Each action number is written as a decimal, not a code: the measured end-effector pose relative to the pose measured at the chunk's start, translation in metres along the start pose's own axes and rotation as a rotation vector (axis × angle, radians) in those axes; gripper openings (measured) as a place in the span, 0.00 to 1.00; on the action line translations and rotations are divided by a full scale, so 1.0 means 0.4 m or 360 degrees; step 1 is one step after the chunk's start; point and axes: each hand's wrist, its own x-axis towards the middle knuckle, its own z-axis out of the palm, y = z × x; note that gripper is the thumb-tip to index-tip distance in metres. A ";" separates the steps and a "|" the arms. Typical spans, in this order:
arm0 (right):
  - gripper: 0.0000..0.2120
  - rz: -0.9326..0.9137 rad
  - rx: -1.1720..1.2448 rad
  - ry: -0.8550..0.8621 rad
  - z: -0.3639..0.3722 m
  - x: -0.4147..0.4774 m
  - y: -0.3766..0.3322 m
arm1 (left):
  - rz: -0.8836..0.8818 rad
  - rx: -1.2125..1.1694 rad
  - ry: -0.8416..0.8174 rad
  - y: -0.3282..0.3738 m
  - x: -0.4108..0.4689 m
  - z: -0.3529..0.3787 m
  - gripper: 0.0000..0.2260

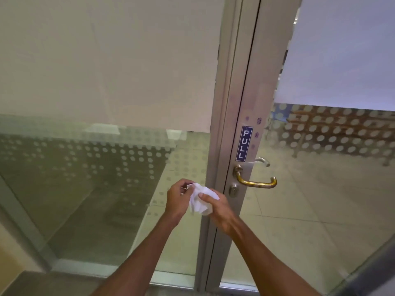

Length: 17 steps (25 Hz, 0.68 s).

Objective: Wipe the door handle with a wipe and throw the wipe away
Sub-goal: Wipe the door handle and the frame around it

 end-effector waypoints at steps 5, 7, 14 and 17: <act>0.11 -0.0083 0.0223 0.0195 -0.025 0.068 -0.091 | 0.0835 0.0748 0.0355 0.096 0.126 0.064 0.13; 0.10 -0.0145 0.0213 0.0271 -0.045 0.085 -0.116 | 0.1154 0.1014 0.0493 0.136 0.180 0.092 0.18; 0.15 -0.0335 0.0206 0.0559 -0.092 0.075 -0.189 | 0.1742 0.1484 0.0550 0.271 0.323 0.173 0.32; 0.12 -0.0535 -0.0017 0.0767 -0.146 0.045 -0.237 | 0.1874 0.1539 0.0576 0.328 0.375 0.191 0.32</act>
